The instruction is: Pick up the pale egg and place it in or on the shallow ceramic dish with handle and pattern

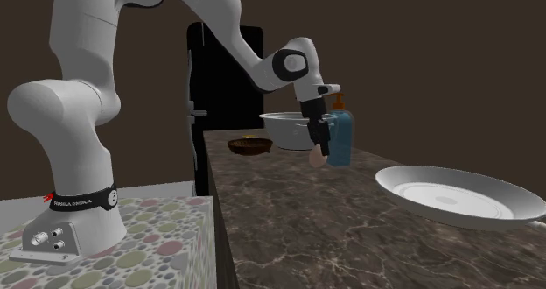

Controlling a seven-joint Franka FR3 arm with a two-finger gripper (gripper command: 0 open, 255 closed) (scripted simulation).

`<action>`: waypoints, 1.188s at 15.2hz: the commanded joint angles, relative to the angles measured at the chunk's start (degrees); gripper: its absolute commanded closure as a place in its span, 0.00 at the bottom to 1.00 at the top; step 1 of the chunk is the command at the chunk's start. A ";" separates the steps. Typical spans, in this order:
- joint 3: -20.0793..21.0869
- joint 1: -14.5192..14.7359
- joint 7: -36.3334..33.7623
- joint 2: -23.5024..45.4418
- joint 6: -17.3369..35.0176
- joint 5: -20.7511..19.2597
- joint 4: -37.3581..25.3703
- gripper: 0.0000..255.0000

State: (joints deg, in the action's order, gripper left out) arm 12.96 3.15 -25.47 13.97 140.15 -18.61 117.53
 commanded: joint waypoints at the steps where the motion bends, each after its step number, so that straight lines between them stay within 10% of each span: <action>1: -0.12 -0.07 0.02 0.71 -0.02 -0.02 0.24 1.00; 18: 0.96 -0.91 4.04 -5.32 -8.30 4.07 -2.58 1.00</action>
State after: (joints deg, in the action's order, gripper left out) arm 13.86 2.31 -21.81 9.11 132.68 -14.88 115.36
